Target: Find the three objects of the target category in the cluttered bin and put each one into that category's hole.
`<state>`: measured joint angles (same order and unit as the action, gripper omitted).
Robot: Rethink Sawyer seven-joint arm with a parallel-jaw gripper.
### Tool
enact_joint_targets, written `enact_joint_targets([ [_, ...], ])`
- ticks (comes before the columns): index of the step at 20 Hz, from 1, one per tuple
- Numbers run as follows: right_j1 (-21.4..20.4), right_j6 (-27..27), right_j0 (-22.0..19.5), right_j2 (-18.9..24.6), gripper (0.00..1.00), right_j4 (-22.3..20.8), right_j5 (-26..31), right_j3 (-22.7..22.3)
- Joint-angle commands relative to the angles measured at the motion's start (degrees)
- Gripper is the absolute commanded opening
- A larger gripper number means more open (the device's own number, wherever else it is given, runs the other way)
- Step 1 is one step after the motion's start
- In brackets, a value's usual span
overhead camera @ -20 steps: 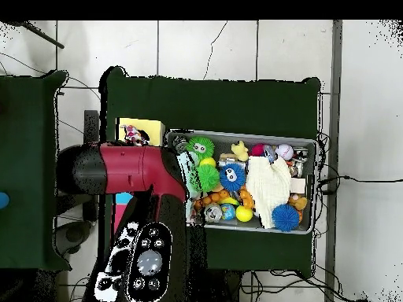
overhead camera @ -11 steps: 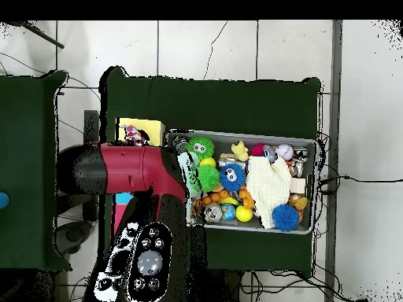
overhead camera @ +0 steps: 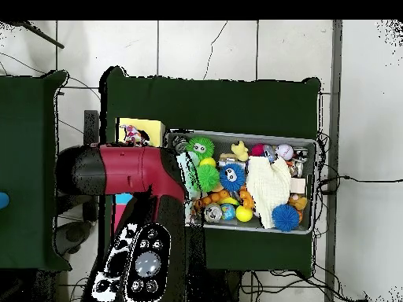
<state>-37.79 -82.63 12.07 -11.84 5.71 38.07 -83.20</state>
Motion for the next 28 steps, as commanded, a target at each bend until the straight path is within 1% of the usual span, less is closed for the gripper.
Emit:
enact_joint_targets([
  [1, 0.58, -11.71, 0.18, 1.25, 0.00, -0.09, 6.05, -0.07],
  [4, 0.40, -12.20, 0.32, 1.69, 0.00, 0.65, 5.84, -0.45],
  [7, 0.68, -12.61, 0.55, 1.74, 0.00, 0.95, 6.07, 0.23],
  [12, 0.40, -12.55, 0.60, 2.02, 0.00, 1.31, 5.31, -0.58],
  [25, 0.96, -11.03, -0.76, 3.78, 0.00, 2.16, 0.84, -1.99],
  [28, 1.81, -11.04, -0.97, 4.24, 0.00, 2.15, -1.78, -2.34],
])
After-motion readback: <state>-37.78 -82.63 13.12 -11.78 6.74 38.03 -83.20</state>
